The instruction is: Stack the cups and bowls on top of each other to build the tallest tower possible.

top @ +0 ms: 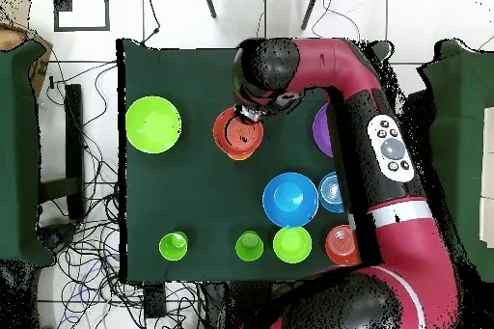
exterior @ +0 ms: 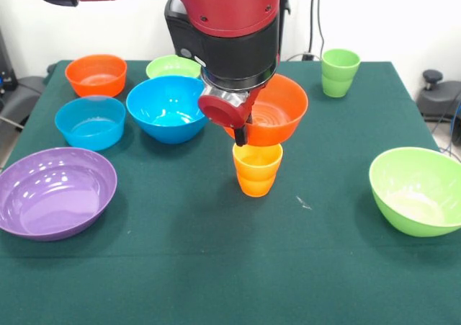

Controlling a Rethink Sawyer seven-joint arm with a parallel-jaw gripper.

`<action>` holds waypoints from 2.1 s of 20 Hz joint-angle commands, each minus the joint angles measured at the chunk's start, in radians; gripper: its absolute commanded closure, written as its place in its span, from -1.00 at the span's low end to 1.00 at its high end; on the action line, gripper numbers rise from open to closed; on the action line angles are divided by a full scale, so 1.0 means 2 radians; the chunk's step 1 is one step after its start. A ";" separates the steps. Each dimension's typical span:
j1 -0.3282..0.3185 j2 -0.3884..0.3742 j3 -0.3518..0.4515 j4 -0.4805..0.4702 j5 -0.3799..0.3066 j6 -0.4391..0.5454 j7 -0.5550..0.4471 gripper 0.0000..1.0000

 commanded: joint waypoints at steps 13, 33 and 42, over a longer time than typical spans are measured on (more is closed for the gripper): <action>0.006 -0.028 -0.025 0.050 -0.012 -0.055 0.014 1.00; 0.009 -0.031 -0.029 0.053 -0.017 -0.053 0.000 1.00; 0.007 -0.033 -0.031 0.056 -0.018 -0.054 0.001 1.00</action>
